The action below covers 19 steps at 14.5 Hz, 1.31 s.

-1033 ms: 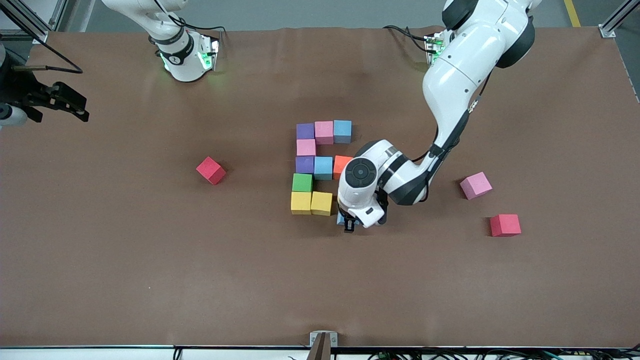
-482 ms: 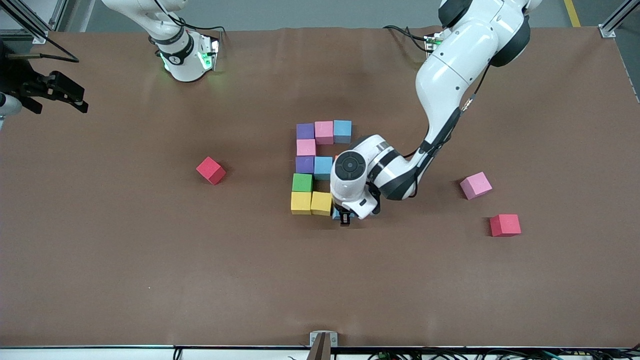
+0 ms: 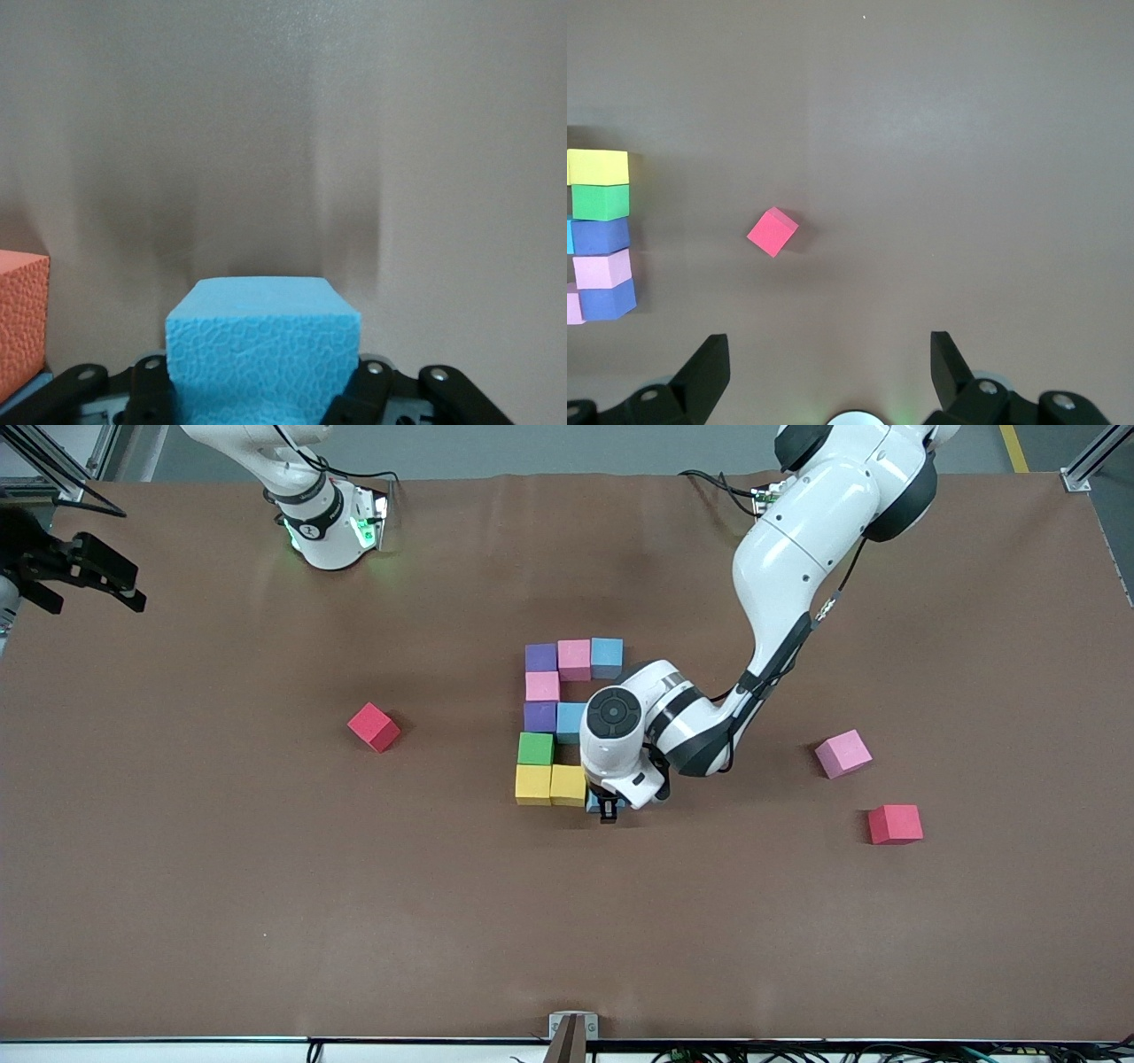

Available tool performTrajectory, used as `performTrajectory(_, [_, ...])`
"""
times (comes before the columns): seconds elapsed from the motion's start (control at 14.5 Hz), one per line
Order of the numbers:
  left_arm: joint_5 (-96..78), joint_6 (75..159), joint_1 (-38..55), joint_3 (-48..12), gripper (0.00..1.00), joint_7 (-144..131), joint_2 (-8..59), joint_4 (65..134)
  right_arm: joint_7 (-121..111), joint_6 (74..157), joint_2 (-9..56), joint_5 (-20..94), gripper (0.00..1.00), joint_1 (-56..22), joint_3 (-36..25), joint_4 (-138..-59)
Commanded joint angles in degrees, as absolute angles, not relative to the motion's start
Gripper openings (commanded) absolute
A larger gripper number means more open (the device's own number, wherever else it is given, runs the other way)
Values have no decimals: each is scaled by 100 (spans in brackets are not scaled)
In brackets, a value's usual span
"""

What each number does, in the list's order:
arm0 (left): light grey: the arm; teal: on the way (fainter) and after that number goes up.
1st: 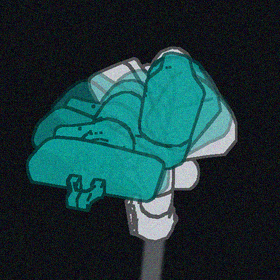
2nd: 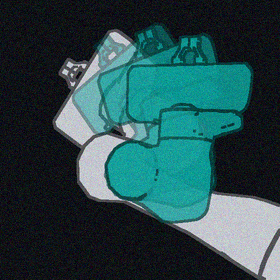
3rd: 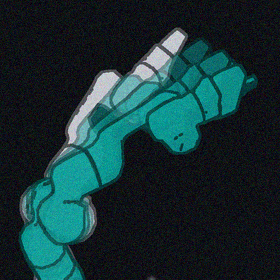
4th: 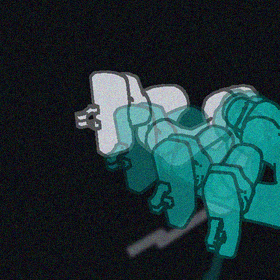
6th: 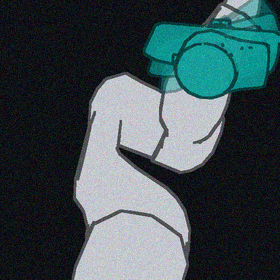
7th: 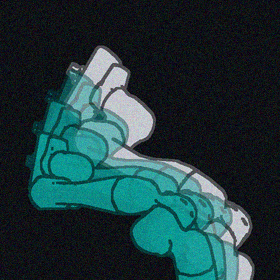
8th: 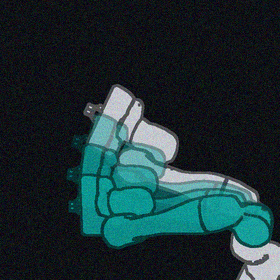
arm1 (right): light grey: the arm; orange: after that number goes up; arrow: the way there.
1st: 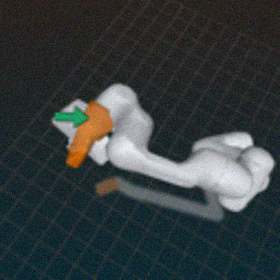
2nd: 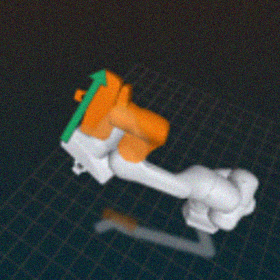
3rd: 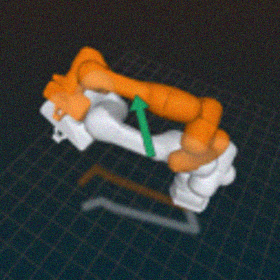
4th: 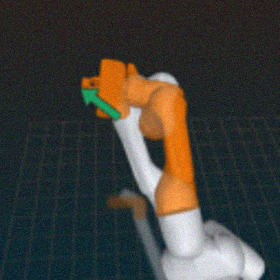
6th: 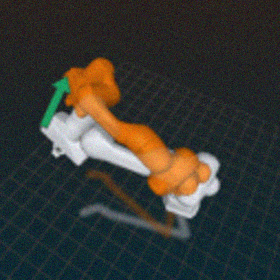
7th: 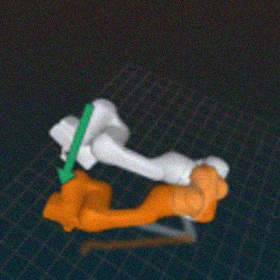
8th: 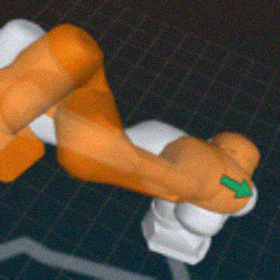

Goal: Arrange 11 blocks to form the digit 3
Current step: 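Lower the light blue cube beside the yellow cube with the left gripper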

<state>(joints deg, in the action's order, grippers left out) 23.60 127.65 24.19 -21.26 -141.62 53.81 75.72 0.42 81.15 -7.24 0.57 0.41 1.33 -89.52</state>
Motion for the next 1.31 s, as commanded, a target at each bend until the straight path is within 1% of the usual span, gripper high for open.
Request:
performTrajectory(0.0, [2496, 12718, 2513, -2048, 19, -14335, 5229, 7708, 70, 8007, -800, 158, 100, 149, 185, -8930])
performTrajectory(0.69, [2505, 12718, 2566, -2004, 20, -14335, 5291, 7717, -17, 7840, -809, 194, 100, 167, 176, -8956])
performTrajectory(0.96, [2505, 12709, 2566, -2004, 23, -14335, 5291, 7717, -18, 7805, -809, 185, 100, 176, 167, -8974])
performTrajectory(1.03, [2505, 12709, 2566, -2004, 27, -14326, 5291, 7725, -18, 7796, -809, 185, 100, 176, 176, -8974])
performTrajectory(1.1, [2505, 12718, 2566, -2004, 36, -14326, 5291, 7726, -18, 7787, -809, 193, 100, 176, 176, -8974])
performTrajectory(1.17, [2514, 12709, 2566, -2004, 53, -14326, 5291, 7726, -18, 7787, -809, 193, 100, 176, 176, -8982])
performTrajectory(1.24, [2522, 12709, 2566, -2004, 68, -14300, 5291, 7726, -18, 7787, -809, 193, 100, 176, 176, -8982])
